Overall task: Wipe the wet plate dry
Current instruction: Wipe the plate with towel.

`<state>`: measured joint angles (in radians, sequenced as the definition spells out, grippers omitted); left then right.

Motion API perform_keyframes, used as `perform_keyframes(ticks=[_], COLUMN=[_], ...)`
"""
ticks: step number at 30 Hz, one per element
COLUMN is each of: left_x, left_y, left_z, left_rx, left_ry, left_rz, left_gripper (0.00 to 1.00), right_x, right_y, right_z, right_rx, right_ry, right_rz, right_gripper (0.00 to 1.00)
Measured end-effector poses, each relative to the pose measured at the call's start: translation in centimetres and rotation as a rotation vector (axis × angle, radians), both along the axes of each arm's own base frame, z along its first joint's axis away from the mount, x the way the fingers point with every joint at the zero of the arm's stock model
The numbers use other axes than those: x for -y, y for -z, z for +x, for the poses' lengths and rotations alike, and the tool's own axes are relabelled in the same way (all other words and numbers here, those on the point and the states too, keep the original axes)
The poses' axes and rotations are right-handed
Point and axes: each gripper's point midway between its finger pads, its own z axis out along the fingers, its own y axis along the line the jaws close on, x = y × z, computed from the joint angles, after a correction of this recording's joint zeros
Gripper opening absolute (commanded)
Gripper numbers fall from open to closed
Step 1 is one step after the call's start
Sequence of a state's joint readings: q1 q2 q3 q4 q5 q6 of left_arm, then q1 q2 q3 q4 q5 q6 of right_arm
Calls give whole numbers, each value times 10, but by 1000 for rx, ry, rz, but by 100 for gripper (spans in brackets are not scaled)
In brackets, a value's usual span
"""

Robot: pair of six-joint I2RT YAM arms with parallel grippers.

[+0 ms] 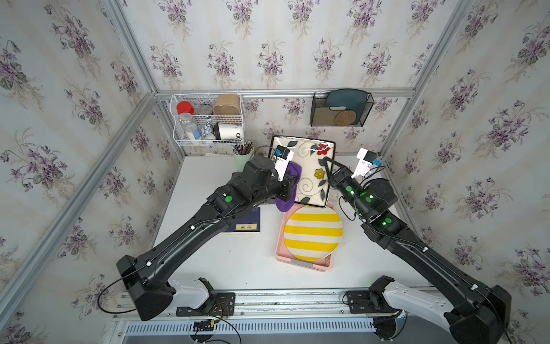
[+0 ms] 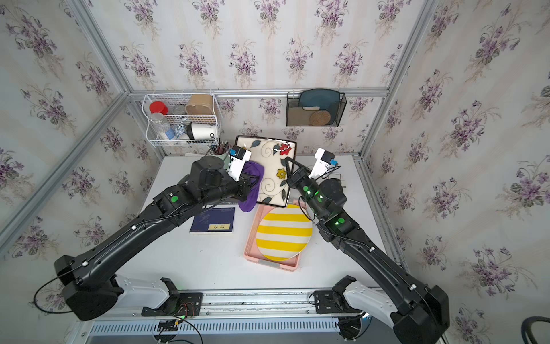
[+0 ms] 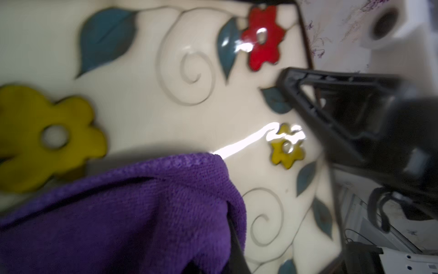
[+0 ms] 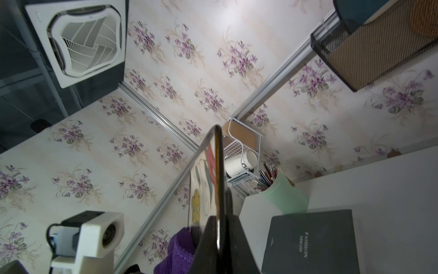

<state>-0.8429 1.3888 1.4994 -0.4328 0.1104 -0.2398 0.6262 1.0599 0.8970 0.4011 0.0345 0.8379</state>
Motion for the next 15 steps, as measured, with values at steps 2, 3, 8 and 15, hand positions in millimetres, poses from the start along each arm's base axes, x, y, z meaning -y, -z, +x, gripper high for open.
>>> perform_keyframes(ticks=[2,3,8,15], left_x=[21,30,10,22], left_y=[3,2,-11,-8], left_z=[-8,-12,-11,-22], left_rx=[-30,-38,-22,-38], left_ry=[67,96,58,133], left_rz=[-25,-39,-62,-74], left_gripper=[0,0,0,0], right_x=[-5,-5,33,37], right_y=[9,11,-6,-13], right_z=[1,1,4,9], right_rx=[-30,-38,-23,-7], right_ry=[-12,-13,77,93], right_rz=[-10,-8,57,126], right_gripper=[0,0,0,0])
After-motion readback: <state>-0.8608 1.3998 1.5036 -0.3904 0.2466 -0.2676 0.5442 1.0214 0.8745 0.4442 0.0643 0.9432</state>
